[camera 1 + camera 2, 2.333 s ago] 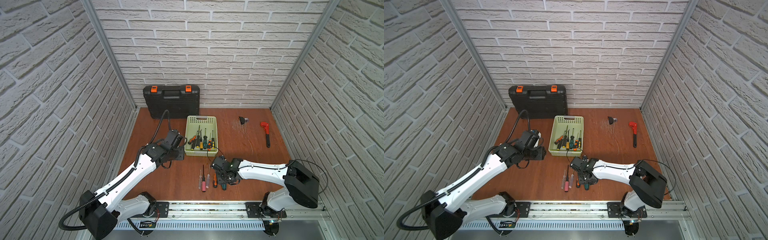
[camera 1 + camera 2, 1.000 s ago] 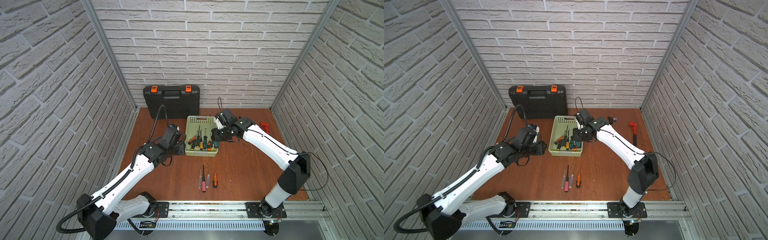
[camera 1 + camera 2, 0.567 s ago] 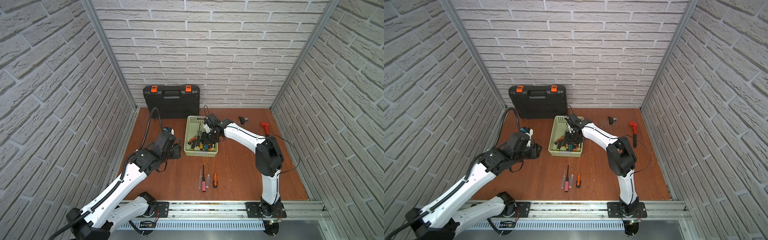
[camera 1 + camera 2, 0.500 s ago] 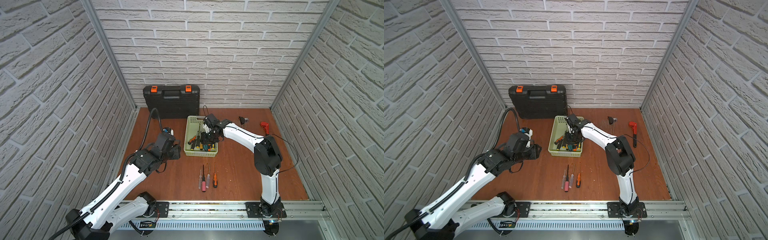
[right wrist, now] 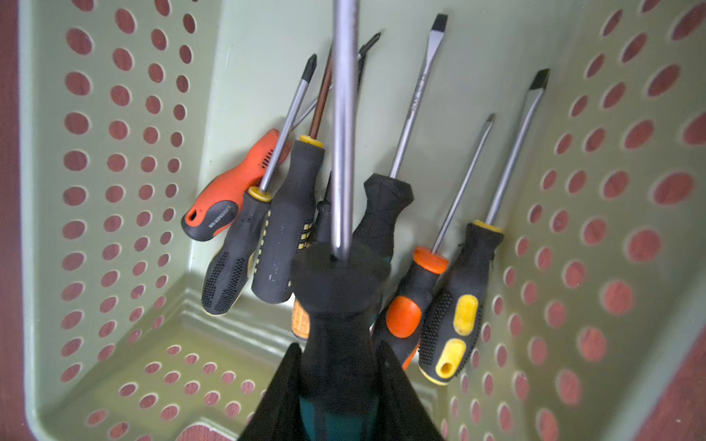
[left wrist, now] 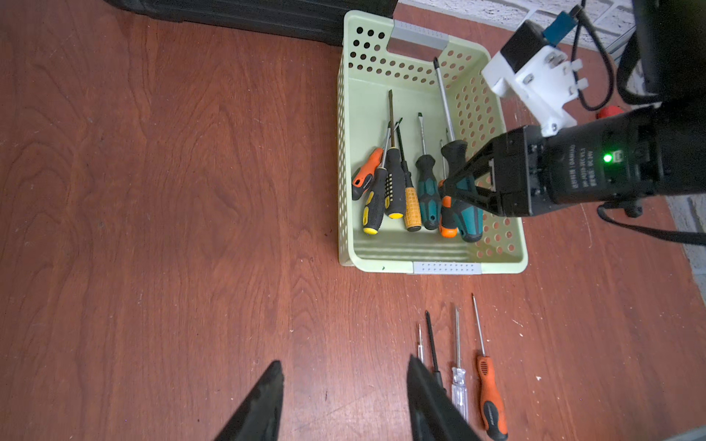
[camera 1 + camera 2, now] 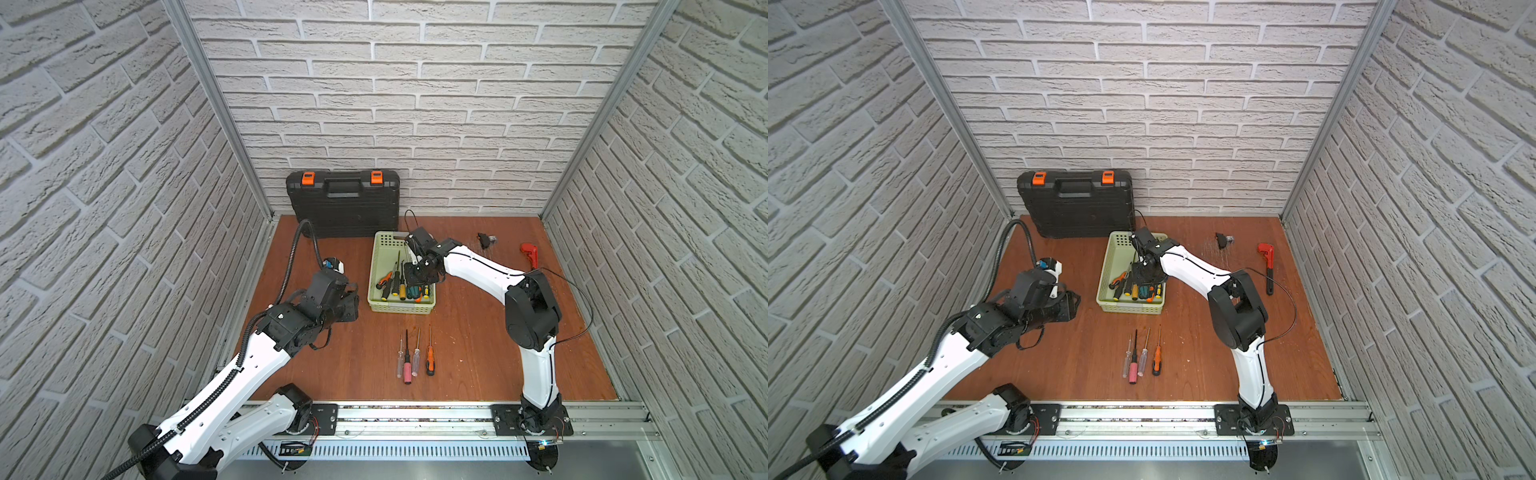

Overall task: Put the screwdriver in the bin
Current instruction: Place the screwdriver into the bin.

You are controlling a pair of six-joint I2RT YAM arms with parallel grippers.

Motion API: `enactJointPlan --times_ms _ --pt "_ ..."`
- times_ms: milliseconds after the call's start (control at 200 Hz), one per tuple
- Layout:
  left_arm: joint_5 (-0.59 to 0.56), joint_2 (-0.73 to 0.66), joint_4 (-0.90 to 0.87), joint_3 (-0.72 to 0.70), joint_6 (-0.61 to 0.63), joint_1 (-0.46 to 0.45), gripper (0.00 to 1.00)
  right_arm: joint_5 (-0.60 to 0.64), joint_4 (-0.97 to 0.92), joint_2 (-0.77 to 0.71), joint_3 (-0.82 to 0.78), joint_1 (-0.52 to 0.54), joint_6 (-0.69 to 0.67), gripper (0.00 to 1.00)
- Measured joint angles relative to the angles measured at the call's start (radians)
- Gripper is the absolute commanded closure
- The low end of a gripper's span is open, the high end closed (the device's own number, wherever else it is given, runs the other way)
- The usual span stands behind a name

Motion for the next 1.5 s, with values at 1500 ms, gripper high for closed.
enactJointPlan --times_ms 1500 --pt "0.129 0.111 -0.030 0.007 -0.013 -0.009 0.49 0.028 0.024 -0.116 0.028 0.009 -0.017 0.55"
